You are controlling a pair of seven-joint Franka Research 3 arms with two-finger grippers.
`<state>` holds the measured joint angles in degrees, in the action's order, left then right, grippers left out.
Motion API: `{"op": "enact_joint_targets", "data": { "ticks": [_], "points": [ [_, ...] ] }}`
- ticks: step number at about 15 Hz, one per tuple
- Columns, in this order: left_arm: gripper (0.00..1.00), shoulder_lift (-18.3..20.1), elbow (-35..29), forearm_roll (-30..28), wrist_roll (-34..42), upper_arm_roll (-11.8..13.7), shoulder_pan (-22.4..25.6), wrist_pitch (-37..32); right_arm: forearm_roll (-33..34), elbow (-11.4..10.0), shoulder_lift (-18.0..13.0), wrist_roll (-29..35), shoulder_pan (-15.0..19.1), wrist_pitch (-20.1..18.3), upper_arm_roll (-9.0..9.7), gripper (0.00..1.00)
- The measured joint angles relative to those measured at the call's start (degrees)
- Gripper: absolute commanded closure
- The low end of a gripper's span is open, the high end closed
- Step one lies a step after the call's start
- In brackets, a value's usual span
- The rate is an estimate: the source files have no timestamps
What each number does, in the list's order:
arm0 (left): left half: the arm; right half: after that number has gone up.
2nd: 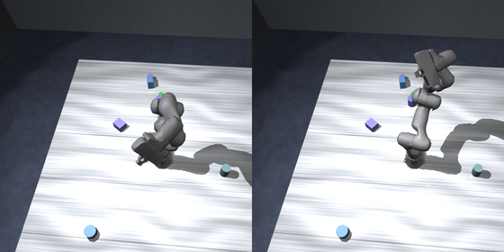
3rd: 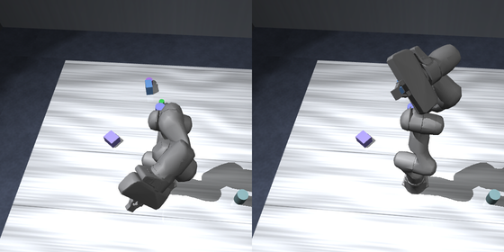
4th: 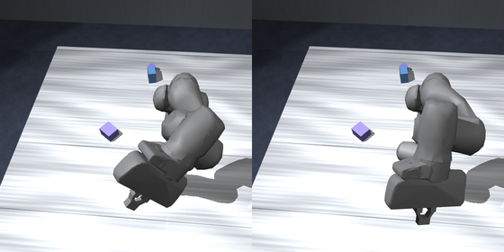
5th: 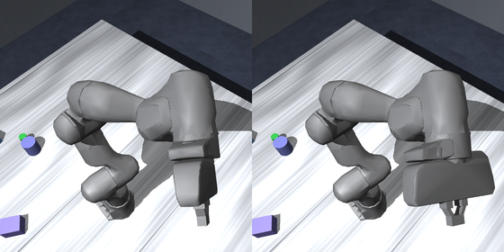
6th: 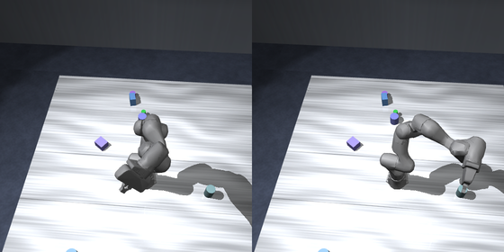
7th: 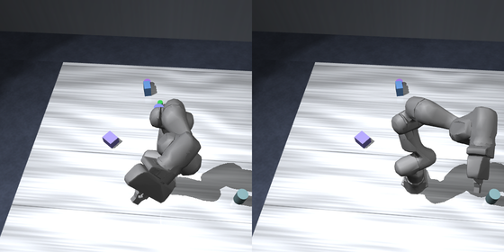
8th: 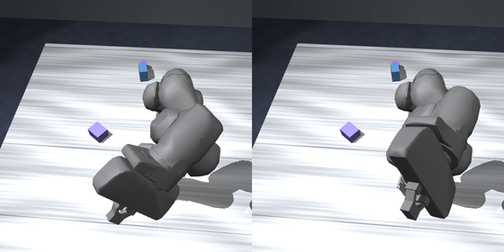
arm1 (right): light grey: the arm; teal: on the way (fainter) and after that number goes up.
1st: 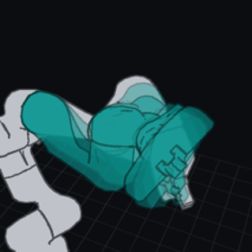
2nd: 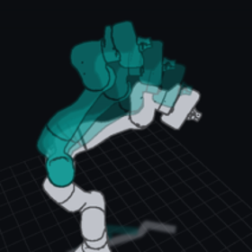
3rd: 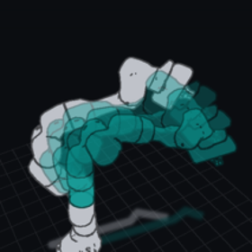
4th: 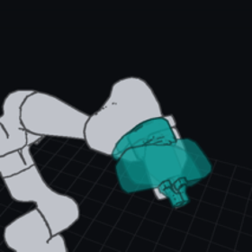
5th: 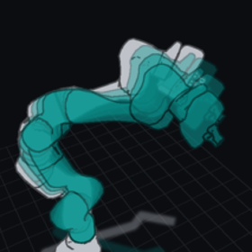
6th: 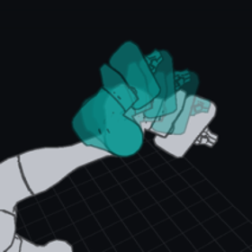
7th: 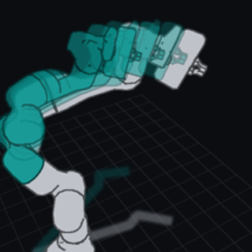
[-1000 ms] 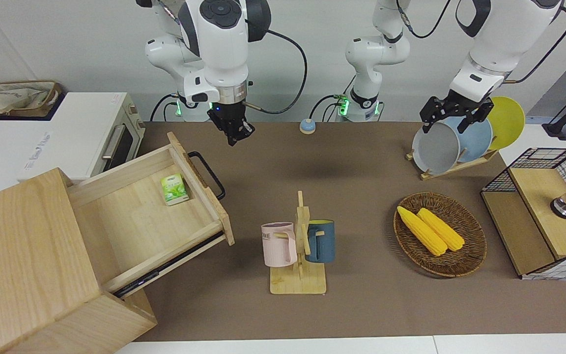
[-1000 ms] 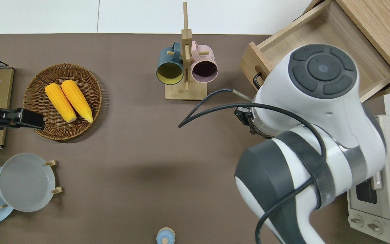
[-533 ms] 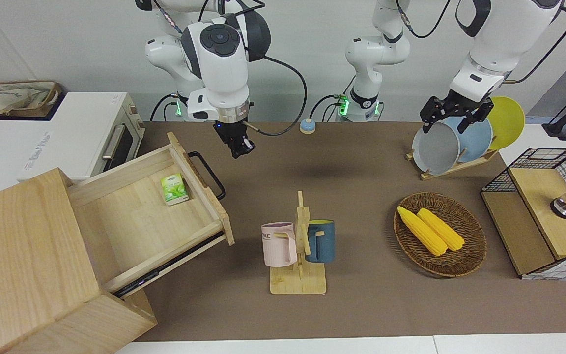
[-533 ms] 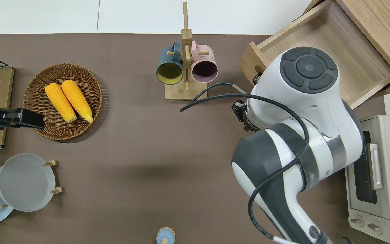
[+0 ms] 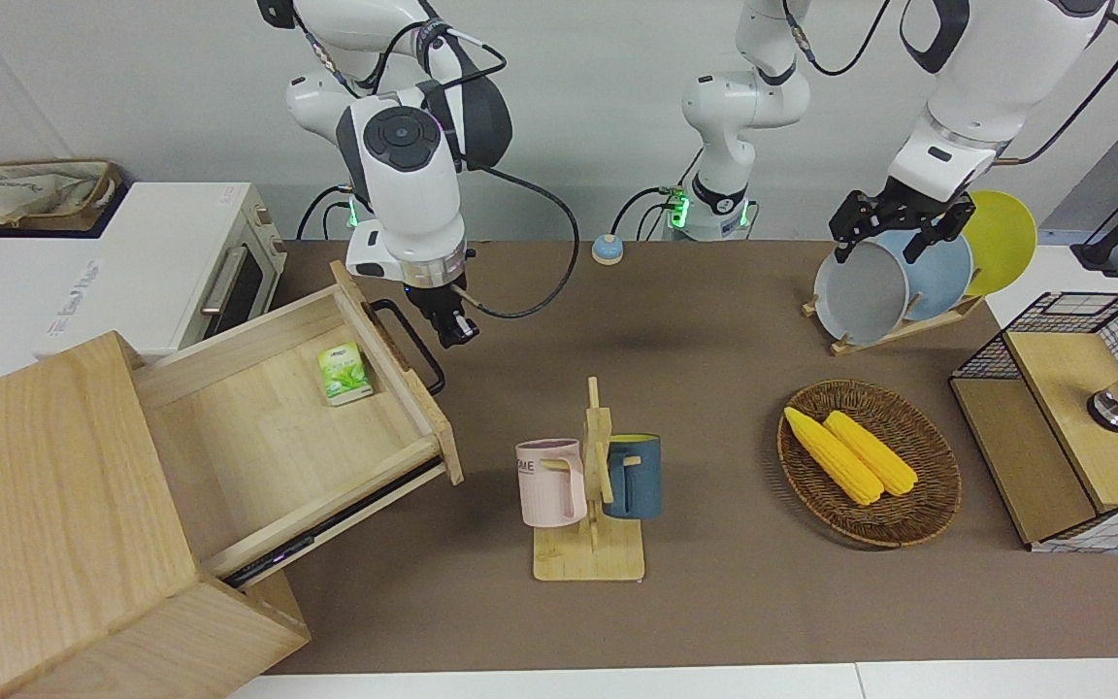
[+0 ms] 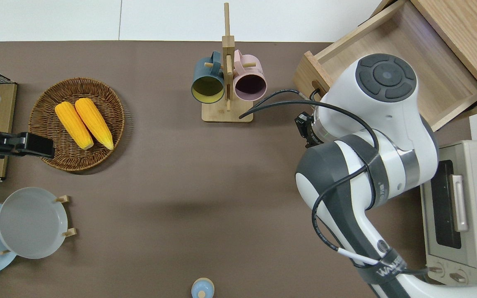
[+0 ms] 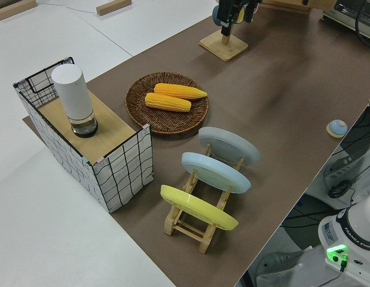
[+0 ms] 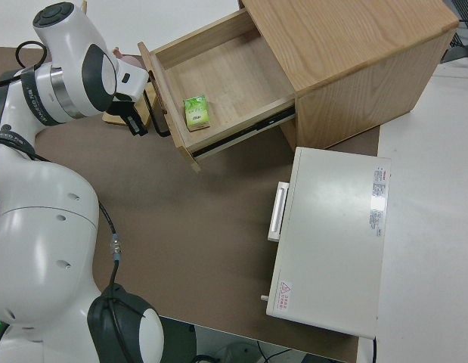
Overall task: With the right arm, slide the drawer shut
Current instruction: 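Push the drawer front away from the robot with the right gripper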
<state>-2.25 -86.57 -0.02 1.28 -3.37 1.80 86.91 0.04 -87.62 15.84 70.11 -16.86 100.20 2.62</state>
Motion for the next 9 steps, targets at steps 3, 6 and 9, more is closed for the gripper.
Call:
{"op": "enact_joint_targets", "data": {
  "ticks": [3, 6, 9],
  "points": [
    [0.01, 0.0, 0.0, 0.0, 0.0, 0.0, 0.0, 0.0, -1.28, -0.41, 0.49, 1.43, 0.04, 2.24, -0.02, 1.0],
    [0.01, 0.0, 0.0, 0.0, 0.0, 0.0, 0.0, 0.0, -1.31, -0.77, 1.11, 1.7, 0.05, 4.76, -0.14, 1.0],
    [0.01, 0.0, 0.0, 0.0, 0.0, 0.0, 0.0, 0.0, -1.31, -0.79, 1.68, 1.71, 0.11, 6.51, -0.23, 1.0]
  ]
}}
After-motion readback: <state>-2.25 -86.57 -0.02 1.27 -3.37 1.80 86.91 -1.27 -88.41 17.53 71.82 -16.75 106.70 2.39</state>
